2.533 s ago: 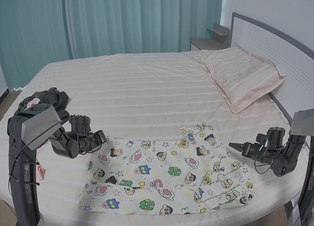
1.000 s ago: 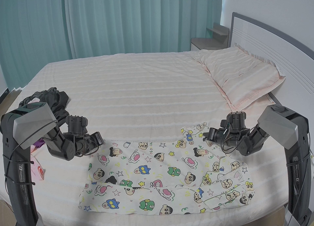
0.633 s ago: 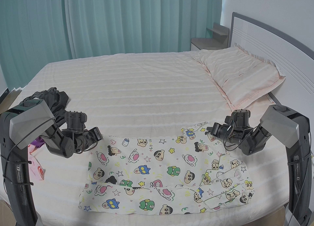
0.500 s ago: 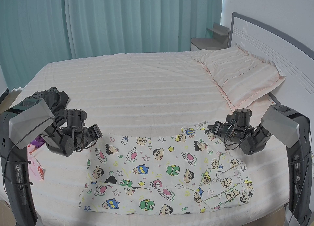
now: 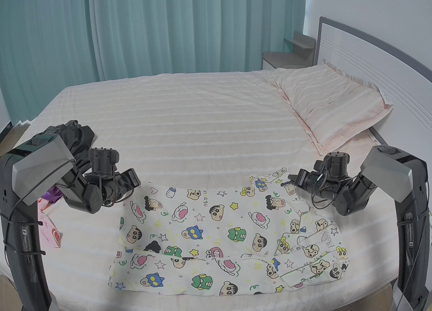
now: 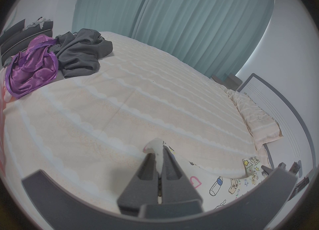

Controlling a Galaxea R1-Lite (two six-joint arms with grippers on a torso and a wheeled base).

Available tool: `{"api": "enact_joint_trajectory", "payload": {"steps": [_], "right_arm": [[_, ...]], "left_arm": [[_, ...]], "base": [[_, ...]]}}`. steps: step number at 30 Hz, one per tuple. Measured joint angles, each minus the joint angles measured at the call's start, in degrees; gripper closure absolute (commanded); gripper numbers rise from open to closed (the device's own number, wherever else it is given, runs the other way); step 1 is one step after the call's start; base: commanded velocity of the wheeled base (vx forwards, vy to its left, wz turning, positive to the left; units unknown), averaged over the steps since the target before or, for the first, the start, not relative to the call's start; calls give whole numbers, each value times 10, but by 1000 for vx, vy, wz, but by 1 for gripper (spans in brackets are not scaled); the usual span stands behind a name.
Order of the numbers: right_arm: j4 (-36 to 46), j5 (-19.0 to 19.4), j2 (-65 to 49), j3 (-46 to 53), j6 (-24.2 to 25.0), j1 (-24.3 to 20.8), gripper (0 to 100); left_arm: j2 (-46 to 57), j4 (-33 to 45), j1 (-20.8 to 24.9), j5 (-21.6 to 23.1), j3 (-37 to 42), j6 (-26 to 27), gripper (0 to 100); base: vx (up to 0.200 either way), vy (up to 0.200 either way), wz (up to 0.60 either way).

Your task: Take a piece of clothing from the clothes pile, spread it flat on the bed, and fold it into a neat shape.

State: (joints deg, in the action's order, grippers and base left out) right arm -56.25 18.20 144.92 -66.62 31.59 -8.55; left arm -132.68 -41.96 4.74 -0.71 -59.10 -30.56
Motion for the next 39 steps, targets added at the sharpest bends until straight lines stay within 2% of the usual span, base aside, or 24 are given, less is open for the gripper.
{"api": "enact_joint_trajectory", "payload": {"steps": [1,8,15,18,19,28,36,39], "right_arm": [[1,4,0,5,0,0,0],[-3,14,-1,22,-2,1,0],[-11,66,-12,54,-6,-1,0],[-7,70,-14,59,-8,-7,0],[-3,70,-15,59,-8,-10,100],[12,68,-12,35,-3,-26,100],[-37,67,-11,30,0,6,100],[-52,67,-11,31,1,13,100]], "left_arm": [[0,0,0,0,0,0,100],[0,1,1,0,0,0,100],[-1,1,2,1,2,0,100],[-1,1,3,1,3,0,100],[-1,1,3,1,3,0,100],[1,4,5,1,7,-1,100],[10,4,7,-1,6,-4,100],[14,4,7,-15,2,-10,100]], "base": [[0,0,0],[0,0,0],[0,0,0],[0,0,0],[0,0,0],[0,0,0],[0,0,0],[0,0,0]]}}
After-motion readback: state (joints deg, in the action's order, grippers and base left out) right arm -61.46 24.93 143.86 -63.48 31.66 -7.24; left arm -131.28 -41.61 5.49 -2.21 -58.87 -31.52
